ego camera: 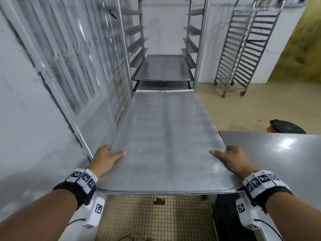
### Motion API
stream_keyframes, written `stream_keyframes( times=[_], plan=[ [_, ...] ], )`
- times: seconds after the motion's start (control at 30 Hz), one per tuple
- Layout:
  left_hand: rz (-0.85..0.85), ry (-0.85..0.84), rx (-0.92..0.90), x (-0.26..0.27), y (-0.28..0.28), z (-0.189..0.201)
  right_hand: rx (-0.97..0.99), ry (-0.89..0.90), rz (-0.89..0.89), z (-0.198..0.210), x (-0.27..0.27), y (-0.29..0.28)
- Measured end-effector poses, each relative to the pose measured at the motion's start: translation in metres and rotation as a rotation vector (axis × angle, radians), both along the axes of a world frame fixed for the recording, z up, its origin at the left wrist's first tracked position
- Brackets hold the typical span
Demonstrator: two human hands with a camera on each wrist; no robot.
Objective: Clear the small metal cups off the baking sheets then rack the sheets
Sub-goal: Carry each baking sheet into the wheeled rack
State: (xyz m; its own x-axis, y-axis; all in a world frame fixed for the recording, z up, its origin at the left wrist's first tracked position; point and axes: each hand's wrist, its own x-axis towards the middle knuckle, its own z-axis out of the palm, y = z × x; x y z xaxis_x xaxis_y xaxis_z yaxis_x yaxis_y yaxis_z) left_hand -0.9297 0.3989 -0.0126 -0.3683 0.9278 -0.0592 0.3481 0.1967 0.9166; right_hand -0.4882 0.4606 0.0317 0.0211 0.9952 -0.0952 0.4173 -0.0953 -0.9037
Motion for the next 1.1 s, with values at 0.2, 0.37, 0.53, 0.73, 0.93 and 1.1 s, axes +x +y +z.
stream_keyframes(
  times=[0.2,0.37,0.53,0.73,0.93,1.1],
  plan=[
    [0.026,0.001,-0.07,-0.016,0.001,-0.037,-0.064,-0.048,0.012,-0.037,-0.008,0.007],
    [0.008,0.03,-0.104,-0.026,0.026,-0.048,-0.131,-0.094,-0.018,-0.056,-0.013,0.035],
    [0.0,0.031,-0.095,-0.036,0.066,-0.047,-0.153,-0.052,-0.016,-0.055,-0.027,0.07],
    [0.031,0.004,-0.073,-0.051,0.118,-0.054,-0.133,-0.071,-0.023,-0.056,-0.046,0.117],
    [-0.049,0.009,-0.101,-0.071,0.164,-0.079,-0.205,-0.217,-0.033,-0.074,-0.062,0.155],
    [-0.095,0.006,-0.155,-0.083,0.193,-0.099,-0.237,-0.332,-0.01,-0.086,-0.076,0.173]
  ],
)
